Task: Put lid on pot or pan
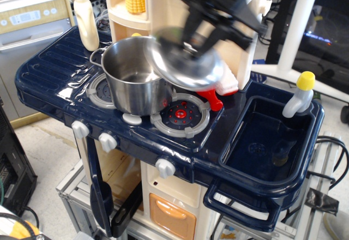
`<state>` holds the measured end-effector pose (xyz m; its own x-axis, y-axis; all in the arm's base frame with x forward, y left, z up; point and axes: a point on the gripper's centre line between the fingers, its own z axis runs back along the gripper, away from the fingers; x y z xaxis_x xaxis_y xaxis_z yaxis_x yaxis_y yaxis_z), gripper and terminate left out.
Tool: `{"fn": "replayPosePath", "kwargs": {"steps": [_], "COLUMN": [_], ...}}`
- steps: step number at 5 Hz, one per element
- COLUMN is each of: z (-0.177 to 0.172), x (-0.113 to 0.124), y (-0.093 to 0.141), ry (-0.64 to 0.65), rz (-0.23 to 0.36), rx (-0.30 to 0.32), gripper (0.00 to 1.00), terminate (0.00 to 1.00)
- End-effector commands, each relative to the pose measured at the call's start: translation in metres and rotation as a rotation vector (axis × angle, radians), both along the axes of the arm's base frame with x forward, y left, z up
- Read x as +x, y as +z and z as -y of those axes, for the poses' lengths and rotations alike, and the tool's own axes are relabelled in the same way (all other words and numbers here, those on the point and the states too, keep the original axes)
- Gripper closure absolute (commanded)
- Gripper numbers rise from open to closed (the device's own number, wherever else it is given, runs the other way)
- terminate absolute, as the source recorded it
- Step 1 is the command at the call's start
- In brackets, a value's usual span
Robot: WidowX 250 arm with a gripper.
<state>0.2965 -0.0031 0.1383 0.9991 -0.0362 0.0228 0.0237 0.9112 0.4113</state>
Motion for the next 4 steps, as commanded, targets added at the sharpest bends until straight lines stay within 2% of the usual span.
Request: {"fn": "replayPosePath", "kwargs": {"steps": [1,2,3,4], "z": [-0.071,-0.084,-0.085,-0.068], "x": [0.012,0.019,0.025,0.023], "y": [0.006,-0.001,-0.006,0.003], "ry": [-0.042,-0.067,-0.064,-0.020], "rz": [0.102,0.099,0.088,0.062], "rx": [-0.044,-0.069,-0.123,-0.139], "gripper": [1.00,1.00,1.00,1.00], "terminate": [0.00,0.00,0.00,1.00]}}
